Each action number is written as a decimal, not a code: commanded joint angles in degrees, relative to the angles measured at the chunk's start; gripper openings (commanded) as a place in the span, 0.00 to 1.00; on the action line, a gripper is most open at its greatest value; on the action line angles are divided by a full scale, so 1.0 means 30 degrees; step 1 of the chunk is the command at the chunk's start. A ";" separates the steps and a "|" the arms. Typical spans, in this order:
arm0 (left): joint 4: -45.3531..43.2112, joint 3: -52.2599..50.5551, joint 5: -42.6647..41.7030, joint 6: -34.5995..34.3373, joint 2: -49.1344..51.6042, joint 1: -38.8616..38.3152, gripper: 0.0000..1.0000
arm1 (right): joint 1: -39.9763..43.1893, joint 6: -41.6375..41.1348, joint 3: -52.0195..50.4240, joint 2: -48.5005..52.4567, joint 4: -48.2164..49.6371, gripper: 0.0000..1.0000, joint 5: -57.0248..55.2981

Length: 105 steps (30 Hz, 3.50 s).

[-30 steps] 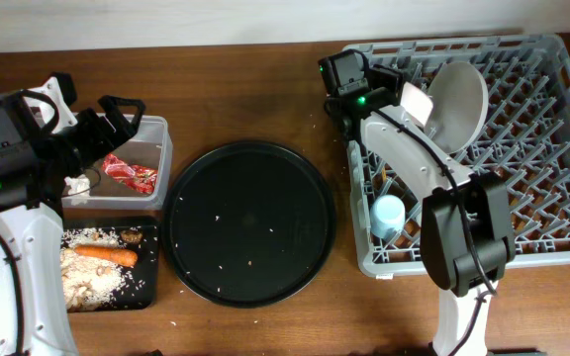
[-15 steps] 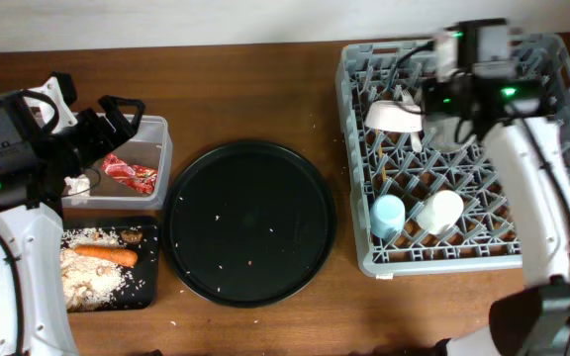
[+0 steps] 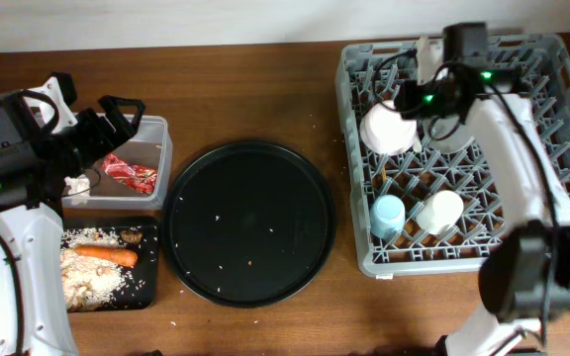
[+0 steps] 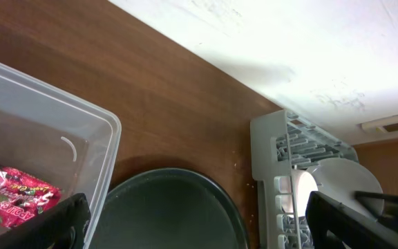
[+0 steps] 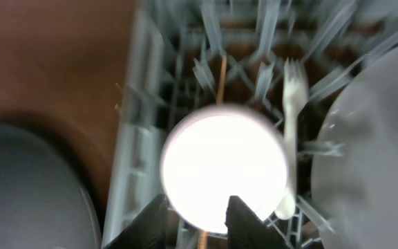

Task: Sort waste into correct bins and load items into the dishwasher rack

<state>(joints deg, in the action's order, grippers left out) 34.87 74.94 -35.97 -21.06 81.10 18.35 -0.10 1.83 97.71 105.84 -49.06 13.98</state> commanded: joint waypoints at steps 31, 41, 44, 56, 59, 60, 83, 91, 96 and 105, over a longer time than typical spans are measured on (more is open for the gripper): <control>-0.0015 0.0073 0.0000 -0.0117 -0.0153 0.0029 0.99 | -0.0095 0.0204 -1.8972 -3.3733 0.7446 0.99 -0.2229; -0.0015 0.0073 -0.0007 -0.0117 -0.0153 0.0029 0.99 | -0.0087 -0.2193 -3.2465 -3.5212 1.9620 0.99 -0.4444; -0.0015 0.0073 -0.0007 -0.0117 -0.0153 0.0029 0.99 | -0.0087 -0.0663 -3.2465 -3.5212 1.6728 0.99 -0.4874; -0.0015 0.0073 0.0000 -0.0117 -0.0153 0.0029 0.99 | -0.0087 0.1741 -3.2465 -3.5197 1.4826 0.99 -0.4758; -0.0015 0.0073 -0.0007 -0.0117 -0.0153 0.0029 0.99 | -0.0087 0.1741 -3.2465 -3.5197 1.4826 0.99 -0.4765; -0.0015 0.0073 0.0000 -0.0117 -0.0153 0.0029 0.99 | -0.0087 0.1741 -3.2465 -3.5197 1.4834 0.99 -0.4758; 0.0962 -0.7606 0.1865 0.0270 -1.9700 -0.5960 0.99 | -0.0087 0.1741 -3.2465 -3.5197 1.4826 0.99 -0.4758; -0.8728 -2.1267 0.7708 0.0321 -2.6950 -0.6084 0.99 | -0.0087 0.1741 -3.2465 -3.5197 1.4826 0.99 -0.4765; -1.3340 -2.4822 1.1016 0.1698 -2.6942 -0.7227 0.99 | -0.0087 0.1741 -3.2465 -3.5197 1.4826 0.99 -0.4758; -1.0032 -2.4822 1.1912 1.0127 -2.6942 -0.7220 0.99 | -0.0087 0.1741 -3.2465 -3.5197 1.4826 0.99 -0.4765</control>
<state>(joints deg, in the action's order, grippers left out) 4.54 0.84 -2.04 6.48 0.62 -3.11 -0.10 6.70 0.62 0.62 -4.29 0.01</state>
